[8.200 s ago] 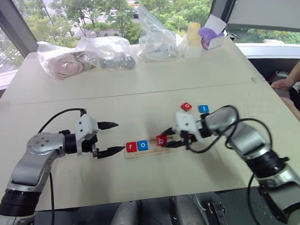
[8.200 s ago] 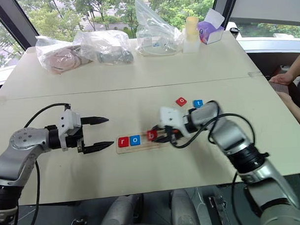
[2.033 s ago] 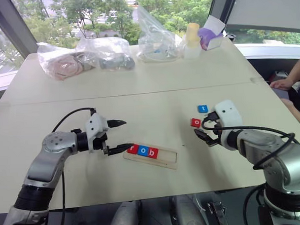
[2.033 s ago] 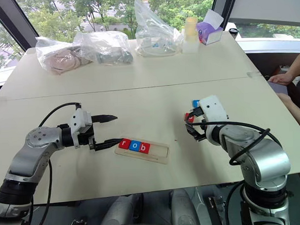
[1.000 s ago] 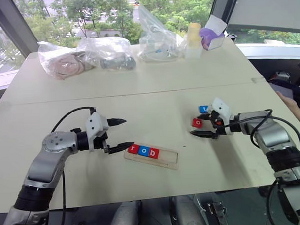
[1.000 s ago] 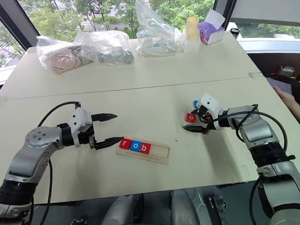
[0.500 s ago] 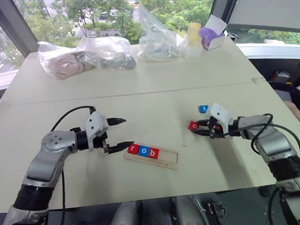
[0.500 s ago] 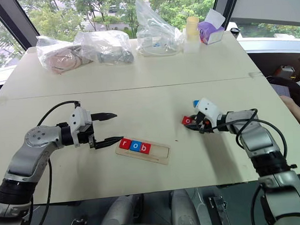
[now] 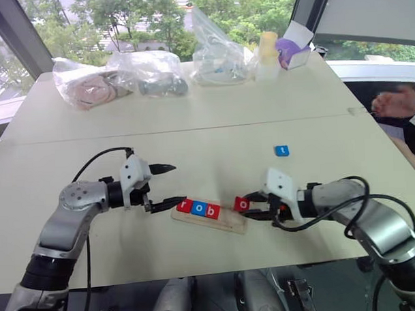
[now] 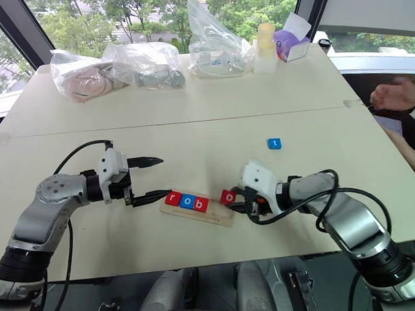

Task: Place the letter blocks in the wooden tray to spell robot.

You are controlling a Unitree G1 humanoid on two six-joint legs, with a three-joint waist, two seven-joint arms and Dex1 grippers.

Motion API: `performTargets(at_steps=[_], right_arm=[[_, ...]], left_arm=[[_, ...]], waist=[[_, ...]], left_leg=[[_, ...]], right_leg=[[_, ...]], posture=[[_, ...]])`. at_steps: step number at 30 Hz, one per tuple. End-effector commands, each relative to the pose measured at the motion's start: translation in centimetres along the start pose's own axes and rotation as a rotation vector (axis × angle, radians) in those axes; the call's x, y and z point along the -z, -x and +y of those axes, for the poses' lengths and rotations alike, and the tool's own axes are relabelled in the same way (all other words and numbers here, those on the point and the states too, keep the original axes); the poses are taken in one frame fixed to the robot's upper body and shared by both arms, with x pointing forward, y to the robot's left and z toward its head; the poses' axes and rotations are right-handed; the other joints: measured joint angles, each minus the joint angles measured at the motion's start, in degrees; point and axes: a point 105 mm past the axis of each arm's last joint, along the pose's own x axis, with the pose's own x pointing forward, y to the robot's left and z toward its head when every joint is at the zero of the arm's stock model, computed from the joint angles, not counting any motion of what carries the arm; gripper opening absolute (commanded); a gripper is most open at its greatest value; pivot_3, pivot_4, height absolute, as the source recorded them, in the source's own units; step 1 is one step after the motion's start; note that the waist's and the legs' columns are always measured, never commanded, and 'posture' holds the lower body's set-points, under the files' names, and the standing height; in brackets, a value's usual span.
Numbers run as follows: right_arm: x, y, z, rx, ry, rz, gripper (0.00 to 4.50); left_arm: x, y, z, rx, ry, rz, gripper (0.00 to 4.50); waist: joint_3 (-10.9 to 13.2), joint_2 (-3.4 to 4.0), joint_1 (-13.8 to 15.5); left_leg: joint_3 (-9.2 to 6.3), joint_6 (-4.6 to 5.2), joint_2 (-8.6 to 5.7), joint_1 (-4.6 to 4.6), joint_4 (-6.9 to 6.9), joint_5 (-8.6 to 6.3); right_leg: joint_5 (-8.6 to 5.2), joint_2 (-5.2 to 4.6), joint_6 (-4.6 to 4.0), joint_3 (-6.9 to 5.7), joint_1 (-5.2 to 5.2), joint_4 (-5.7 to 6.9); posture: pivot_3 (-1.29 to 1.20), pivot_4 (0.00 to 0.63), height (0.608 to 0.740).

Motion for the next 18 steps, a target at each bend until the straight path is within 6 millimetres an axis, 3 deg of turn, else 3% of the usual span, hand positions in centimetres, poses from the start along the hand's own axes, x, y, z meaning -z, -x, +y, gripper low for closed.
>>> performTargets(at_steps=[1,9,18], right_arm=[[-0.7,-0.8,0.2,-0.014,0.045,-0.003,1.13],[-0.2,-1.8,0.3,-0.030,0.057,0.022,1.13],[-0.5,-2.7,1.1,-0.061,0.066,0.017,1.13]], left_arm=[[-0.8,0.0,-0.2,0.017,-0.021,-0.015,4.50],[-0.8,0.7,-2.3,0.109,0.001,0.008,4.50],[-0.9,0.7,-2.1,0.102,-0.002,0.010,4.50]], waist=[[0.00,0.00,0.01],[0.00,0.00,-0.02],[0.00,0.00,-0.02]], left_leg=[[0.00,0.00,0.00,0.00,0.00,0.00],[0.00,0.00,0.00,0.00,-0.02,0.00],[-0.01,0.00,0.00,0.00,-0.01,0.00]], right_leg=[[0.00,0.00,0.00,0.00,0.00,0.00],[0.00,0.00,0.00,0.00,-0.01,-0.01],[0.00,0.01,0.00,-0.01,0.00,0.00]], posture=[[0.00,0.150,0.740],[0.00,0.150,0.740],[0.00,0.150,0.740]])
